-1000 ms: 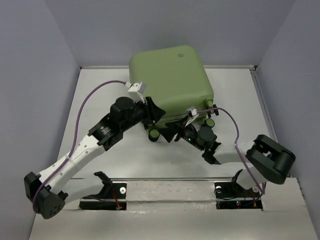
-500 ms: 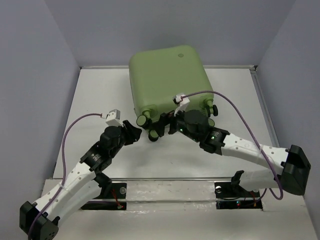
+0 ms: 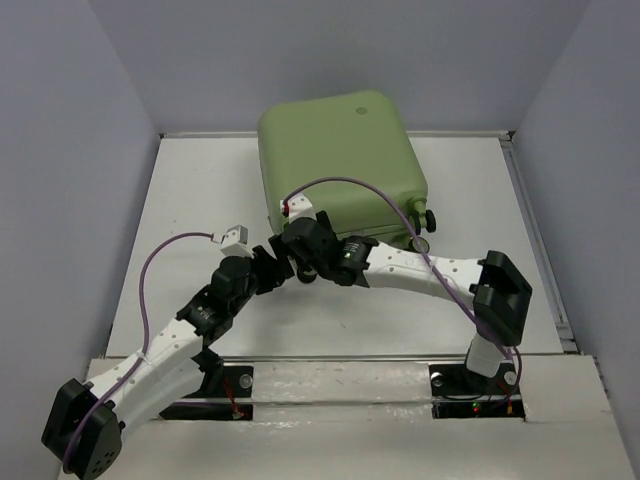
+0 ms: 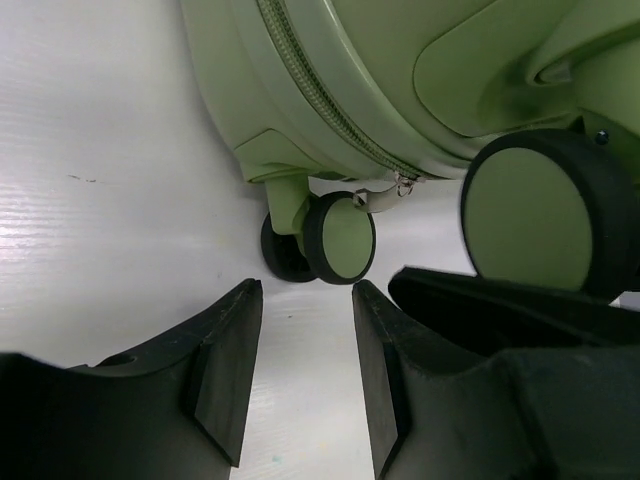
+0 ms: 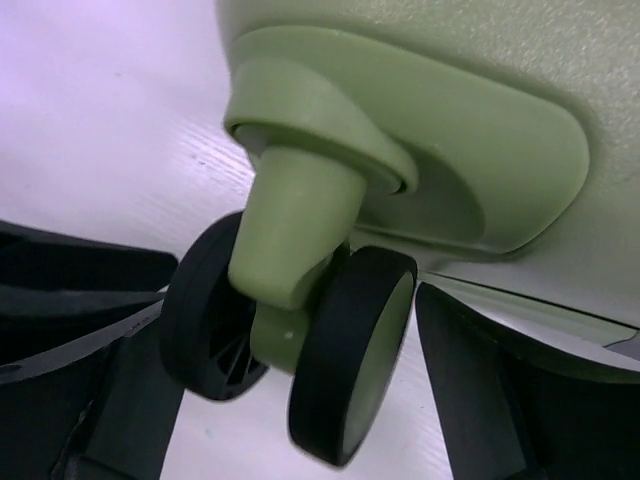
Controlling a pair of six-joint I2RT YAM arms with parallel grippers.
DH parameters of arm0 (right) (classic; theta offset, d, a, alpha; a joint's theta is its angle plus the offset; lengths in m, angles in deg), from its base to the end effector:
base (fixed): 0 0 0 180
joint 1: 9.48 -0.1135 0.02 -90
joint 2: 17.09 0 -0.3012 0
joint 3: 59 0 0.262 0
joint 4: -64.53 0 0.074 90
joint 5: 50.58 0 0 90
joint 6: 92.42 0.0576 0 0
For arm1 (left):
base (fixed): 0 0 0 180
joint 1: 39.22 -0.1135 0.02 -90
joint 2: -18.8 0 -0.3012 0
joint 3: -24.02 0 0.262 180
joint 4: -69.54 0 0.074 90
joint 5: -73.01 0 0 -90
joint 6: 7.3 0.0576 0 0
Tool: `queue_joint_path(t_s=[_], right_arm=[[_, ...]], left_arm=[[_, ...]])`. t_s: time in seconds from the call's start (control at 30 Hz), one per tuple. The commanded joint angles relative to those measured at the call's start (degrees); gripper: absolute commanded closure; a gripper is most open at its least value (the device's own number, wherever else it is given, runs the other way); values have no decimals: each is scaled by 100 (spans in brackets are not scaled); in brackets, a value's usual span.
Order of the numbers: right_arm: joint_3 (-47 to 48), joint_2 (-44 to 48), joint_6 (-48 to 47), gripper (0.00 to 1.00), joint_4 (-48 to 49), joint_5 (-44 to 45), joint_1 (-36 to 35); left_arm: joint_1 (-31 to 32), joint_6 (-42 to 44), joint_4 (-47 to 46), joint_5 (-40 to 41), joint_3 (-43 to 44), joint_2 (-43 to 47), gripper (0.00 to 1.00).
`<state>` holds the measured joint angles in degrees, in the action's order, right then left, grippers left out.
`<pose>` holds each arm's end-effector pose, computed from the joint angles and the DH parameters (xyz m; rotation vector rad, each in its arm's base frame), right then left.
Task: Pack the luggage
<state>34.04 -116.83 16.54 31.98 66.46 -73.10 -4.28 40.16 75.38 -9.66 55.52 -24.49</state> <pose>0.2137 0.3720 0.3005 -0.5955 2.1010 0.2871 0.1536 -0.0983 0.2268 -0.2210 1.9445 -0.7972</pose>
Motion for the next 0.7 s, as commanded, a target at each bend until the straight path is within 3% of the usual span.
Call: queue_joint_path(t_s=[0.0, 0.07, 0.27, 0.37, 0.4, 0.43, 0.5, 0.53, 0.67], right_arm=[[526, -141, -24, 10, -345, 845, -11], [632, -247, -15, 15, -380, 1126, -11], [957, -423, -147, 10, -468, 1162, -11], [1124, -493, -200, 34, -512, 1224, -11], [1151, -502, -208, 45, -521, 1267, -11], [1177, -511, -217, 64, -591, 1329, -11], [1151, -467, -235, 79, -670, 1391, -11], [1107, -406, -261, 92, -697, 1461, -11], [1019, -108, -288, 93, -732, 1251, -11]], left_arm=[[-57, 18, -675, -30, -226, -31, 48], [-57, 62, -736, -100, -244, -66, 48], [-66, 132, -921, -170, -288, -145, 48], [-66, 159, -1088, -302, -314, -223, 48], [-66, 176, -1140, -337, -297, -259, 48], [-66, 237, -1254, -451, -271, -294, 48], [-66, 308, -1343, -540, -192, -417, 48], [-66, 343, -1413, -575, -157, -478, 48], [-66, 536, -1755, -733, 2, -882, 47]])
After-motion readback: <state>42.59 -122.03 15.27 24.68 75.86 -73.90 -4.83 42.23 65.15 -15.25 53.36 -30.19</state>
